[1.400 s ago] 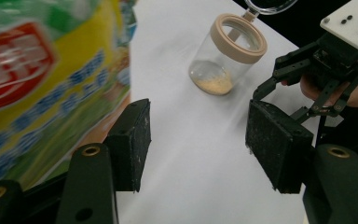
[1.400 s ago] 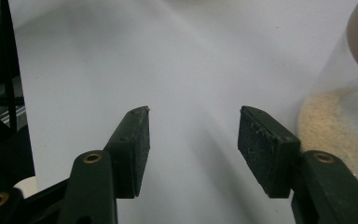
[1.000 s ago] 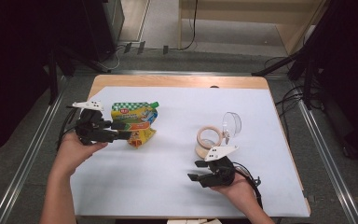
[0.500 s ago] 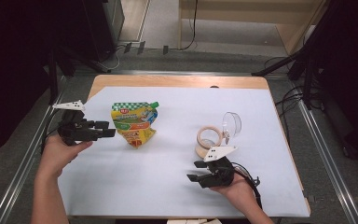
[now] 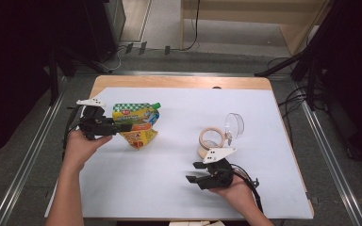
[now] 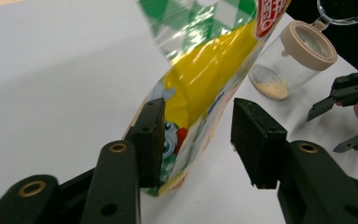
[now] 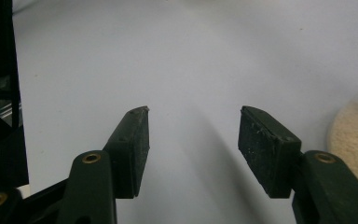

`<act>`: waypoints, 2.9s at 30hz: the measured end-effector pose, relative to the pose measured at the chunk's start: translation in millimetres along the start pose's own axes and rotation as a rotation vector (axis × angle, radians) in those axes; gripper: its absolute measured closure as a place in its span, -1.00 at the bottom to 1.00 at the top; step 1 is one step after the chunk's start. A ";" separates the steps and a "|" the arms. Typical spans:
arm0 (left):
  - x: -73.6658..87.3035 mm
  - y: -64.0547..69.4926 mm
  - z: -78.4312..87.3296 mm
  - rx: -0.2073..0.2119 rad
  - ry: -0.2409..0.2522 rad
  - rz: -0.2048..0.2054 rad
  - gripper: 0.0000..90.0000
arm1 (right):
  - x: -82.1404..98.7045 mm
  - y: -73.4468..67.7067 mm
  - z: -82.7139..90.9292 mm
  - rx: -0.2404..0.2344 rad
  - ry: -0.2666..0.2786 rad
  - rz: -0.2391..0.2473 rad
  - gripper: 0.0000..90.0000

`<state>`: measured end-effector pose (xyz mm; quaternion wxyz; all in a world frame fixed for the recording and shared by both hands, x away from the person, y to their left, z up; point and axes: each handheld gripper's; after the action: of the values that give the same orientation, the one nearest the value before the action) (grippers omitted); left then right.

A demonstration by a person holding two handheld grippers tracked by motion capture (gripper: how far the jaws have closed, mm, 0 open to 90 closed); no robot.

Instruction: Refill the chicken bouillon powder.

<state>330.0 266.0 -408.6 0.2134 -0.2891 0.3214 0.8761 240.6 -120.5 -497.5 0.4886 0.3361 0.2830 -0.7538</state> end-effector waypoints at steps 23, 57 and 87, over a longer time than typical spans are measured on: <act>-14.4 29.8 -14.1 -0.001 -0.041 0.013 1.00 | 0.0 -5.7 -10.3 0.000 0.025 -0.017 -0.02; -33.5 134.2 -23.3 0.208 -0.135 -0.163 1.00 | 0.5 5.6 -23.2 0.118 0.070 -0.090 0.36; -31.2 166.1 -51.5 0.153 -0.100 -0.111 0.78 | -25.0 -38.1 -32.5 0.077 0.142 0.130 0.65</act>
<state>279.1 108.1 -347.7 0.2989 -0.2451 0.3597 0.8493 220.2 -68.4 -494.1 0.5019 0.4246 0.2653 -0.7052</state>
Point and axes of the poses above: each handheld gripper's, and its own axes: z roughly backward along the jaws, x roughly out of its underside, y roughly to its right, and after that the axes turned 10 degrees about z, right-handed
